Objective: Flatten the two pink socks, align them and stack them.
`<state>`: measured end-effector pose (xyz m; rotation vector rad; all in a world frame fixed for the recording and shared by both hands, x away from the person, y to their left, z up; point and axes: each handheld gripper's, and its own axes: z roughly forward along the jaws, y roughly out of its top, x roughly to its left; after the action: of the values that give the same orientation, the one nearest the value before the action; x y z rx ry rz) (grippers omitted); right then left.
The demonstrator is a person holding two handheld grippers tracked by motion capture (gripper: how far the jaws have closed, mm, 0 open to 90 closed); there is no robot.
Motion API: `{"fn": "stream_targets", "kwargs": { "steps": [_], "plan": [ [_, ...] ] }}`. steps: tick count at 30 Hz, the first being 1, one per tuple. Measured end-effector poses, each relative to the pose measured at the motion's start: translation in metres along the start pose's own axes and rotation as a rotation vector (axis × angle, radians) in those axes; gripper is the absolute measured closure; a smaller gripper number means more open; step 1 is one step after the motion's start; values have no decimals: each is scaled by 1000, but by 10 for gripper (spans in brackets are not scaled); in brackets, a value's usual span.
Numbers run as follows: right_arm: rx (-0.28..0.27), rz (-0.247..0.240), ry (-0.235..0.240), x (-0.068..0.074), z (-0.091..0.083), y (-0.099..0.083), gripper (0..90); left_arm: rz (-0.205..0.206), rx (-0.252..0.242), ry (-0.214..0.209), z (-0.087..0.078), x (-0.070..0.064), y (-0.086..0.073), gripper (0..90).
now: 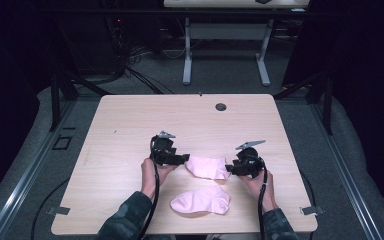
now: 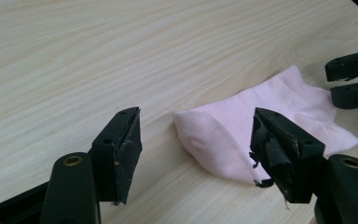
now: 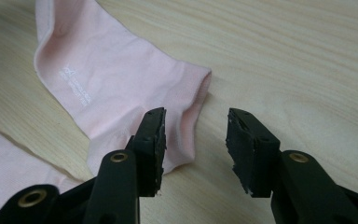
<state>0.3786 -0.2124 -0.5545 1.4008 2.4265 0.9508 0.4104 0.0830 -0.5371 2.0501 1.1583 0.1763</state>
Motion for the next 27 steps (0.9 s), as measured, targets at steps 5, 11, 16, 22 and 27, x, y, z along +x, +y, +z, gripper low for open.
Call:
{"fn": "stream_targets", "kwargs": {
  "steps": [5, 11, 16, 22, 27],
  "plan": [
    [12, -3, 6, 1, 4, -3, 580, 31, 64, 27, 18, -11, 8, 370],
    [18, -20, 9, 3, 7, -3, 665, 60, 120, 74, 28, -13, 8, 553],
    [22, -29, 11, 5, 10, -5, 750, 83, 147, 73, 30, -14, 6, 750],
    [14, -32, 10, 6, 9, -5, 828, 81, 157, 52, 32, -12, -1, 866],
    [-4, -28, 23, 5, 9, -7, 853, 83, 148, 30, 26, -7, -5, 874]
  ]
}}
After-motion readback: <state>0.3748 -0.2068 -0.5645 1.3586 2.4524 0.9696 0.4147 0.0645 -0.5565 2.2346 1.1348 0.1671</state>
